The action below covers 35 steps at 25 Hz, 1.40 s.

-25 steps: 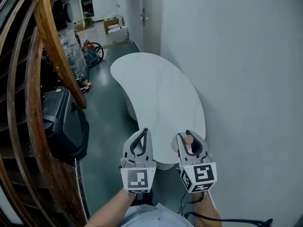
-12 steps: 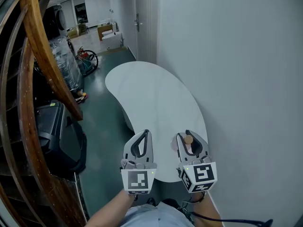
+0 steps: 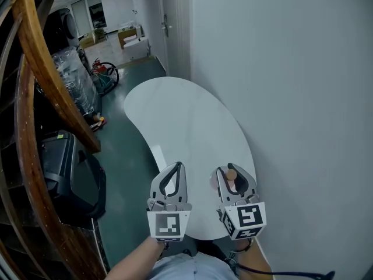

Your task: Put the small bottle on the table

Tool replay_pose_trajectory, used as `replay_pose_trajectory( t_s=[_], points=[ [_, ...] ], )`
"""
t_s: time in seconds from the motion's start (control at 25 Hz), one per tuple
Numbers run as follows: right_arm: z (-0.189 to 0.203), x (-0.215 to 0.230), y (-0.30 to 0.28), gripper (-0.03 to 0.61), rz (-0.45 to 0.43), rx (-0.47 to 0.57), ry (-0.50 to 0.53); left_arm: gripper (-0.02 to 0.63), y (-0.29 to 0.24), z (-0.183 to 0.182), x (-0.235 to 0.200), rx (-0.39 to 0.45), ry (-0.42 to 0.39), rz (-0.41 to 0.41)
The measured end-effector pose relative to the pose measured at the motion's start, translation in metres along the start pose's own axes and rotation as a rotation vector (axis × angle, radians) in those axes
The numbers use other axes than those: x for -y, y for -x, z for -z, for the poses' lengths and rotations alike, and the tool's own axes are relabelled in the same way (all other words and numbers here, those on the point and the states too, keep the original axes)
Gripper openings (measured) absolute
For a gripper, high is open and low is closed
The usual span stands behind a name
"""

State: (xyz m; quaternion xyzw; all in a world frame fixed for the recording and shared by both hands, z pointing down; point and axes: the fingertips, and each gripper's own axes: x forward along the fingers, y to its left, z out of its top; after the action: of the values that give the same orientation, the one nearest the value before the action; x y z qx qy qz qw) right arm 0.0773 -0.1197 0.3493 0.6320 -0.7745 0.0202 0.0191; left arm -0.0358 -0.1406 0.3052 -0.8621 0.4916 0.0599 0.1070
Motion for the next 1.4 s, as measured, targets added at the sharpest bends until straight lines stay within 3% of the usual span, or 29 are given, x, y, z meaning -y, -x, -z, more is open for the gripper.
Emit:
replay_pose_trajectory(
  t_s=[0.28,0.6,0.88,1.16,1.24,1.36,1.4],
  points=[
    [-0.007,0.021,-0.042,0.117,-0.067,0.007,-0.009,-0.002,-0.039,0.006,-0.008,-0.037,-0.067,-0.039],
    [-0.016,0.035,-0.079,0.115,-0.16,0.015,0.006,-0.002,-0.065,0.005,-0.016,-0.032,-0.053,-0.143],
    [-0.001,0.036,-0.096,0.116,-0.216,-0.017,0.013,-0.002,-0.069,0.015,-0.02,-0.054,-0.068,-0.189],
    [0.021,0.03,-0.115,0.116,-0.211,-0.071,0.021,-0.002,-0.079,0.021,-0.032,-0.077,-0.344,-0.085],
    [0.028,0.028,-0.119,0.116,-0.205,-0.089,0.025,-0.002,-0.079,0.027,-0.036,-0.09,-0.331,-0.081],
    [0.035,0.027,-0.124,0.115,-0.198,-0.107,0.026,-0.002,-0.079,0.038,-0.042,-0.099,-0.221,-0.113],
    [0.037,0.027,-0.125,0.116,-0.196,-0.111,0.026,-0.002,-0.08,0.04,-0.044,-0.103,-0.233,-0.106]
  ],
)
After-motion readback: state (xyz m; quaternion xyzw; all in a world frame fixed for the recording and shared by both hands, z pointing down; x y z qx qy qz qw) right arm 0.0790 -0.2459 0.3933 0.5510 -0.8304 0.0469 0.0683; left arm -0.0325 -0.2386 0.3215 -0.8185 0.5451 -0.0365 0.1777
